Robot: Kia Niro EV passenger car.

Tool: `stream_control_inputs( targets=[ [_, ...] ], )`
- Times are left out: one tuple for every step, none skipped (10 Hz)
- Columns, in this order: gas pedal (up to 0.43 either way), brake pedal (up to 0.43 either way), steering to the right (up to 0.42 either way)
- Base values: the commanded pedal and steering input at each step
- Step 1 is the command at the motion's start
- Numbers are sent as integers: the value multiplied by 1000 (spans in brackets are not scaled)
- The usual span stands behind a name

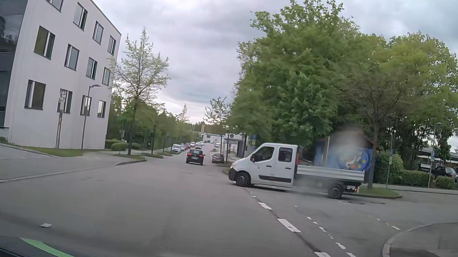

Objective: Follow the waypoints while adhering to traffic rules and regulations

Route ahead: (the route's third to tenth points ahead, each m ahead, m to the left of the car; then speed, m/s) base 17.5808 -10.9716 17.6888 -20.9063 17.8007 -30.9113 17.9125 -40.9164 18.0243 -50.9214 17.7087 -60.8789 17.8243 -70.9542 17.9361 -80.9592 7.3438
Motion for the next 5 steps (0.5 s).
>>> stream_control_inputs(
  targets=[
    [0, 305, 158],
    [0, 305, 186],
    [0, 299, 203],
    [0, 293, 212],
    [0, 287, 223]
  ],
)
